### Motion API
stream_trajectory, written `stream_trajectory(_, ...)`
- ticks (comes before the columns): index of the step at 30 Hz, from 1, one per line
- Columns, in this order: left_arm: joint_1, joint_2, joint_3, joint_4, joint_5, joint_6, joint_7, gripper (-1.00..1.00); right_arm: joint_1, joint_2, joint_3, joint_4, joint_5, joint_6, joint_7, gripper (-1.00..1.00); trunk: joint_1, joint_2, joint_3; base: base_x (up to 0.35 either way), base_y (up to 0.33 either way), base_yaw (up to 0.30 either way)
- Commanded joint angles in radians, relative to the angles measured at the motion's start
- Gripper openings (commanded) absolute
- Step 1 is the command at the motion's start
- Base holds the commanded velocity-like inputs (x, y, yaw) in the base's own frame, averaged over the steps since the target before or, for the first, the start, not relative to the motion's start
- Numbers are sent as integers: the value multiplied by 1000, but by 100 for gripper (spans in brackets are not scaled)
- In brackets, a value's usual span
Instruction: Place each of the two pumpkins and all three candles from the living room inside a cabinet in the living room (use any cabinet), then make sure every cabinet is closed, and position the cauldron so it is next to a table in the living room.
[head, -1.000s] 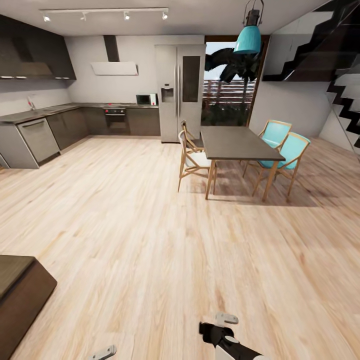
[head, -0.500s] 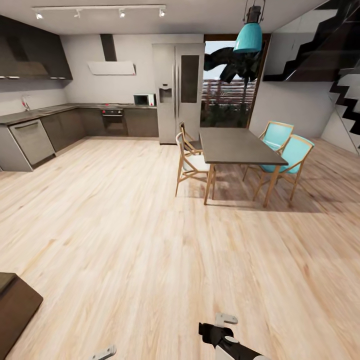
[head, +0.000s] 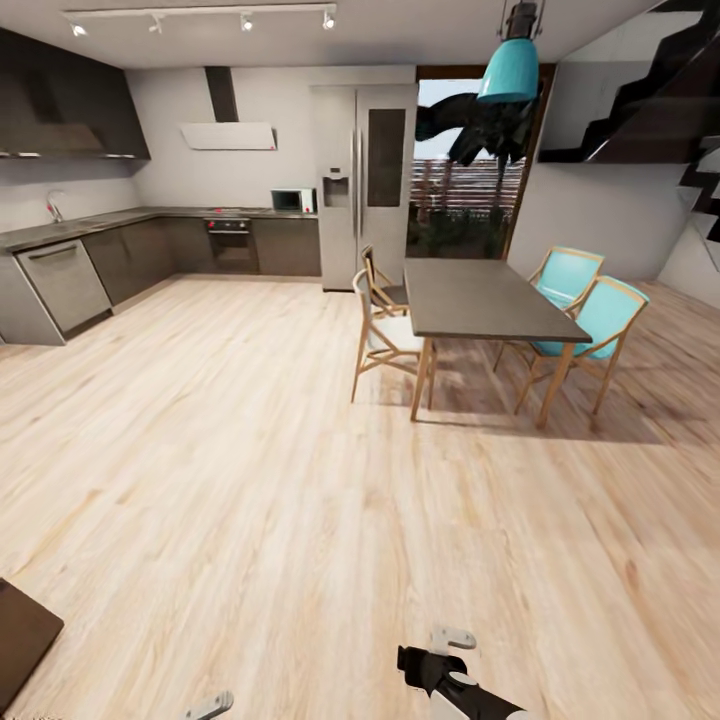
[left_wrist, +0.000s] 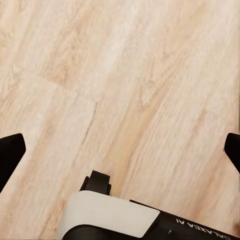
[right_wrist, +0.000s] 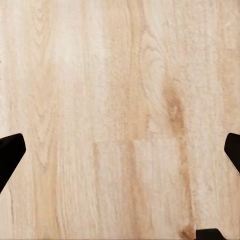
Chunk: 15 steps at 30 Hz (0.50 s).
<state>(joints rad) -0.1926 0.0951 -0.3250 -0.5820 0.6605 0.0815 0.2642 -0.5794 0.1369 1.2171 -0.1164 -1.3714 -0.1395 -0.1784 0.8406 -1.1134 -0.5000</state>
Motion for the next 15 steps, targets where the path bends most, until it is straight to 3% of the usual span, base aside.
stream_trajectory(1,0,1,-8,-2,7,3,9,100,0,0,9,-2,-9,-3,-5,100,0,-1,-1,176,-137,263)
stream_trajectory(15,1,-18,-9,-3,7,-7,13,100,0,4,10,0,-8,-4,-7,100,0,-1,-1,19,-15,289)
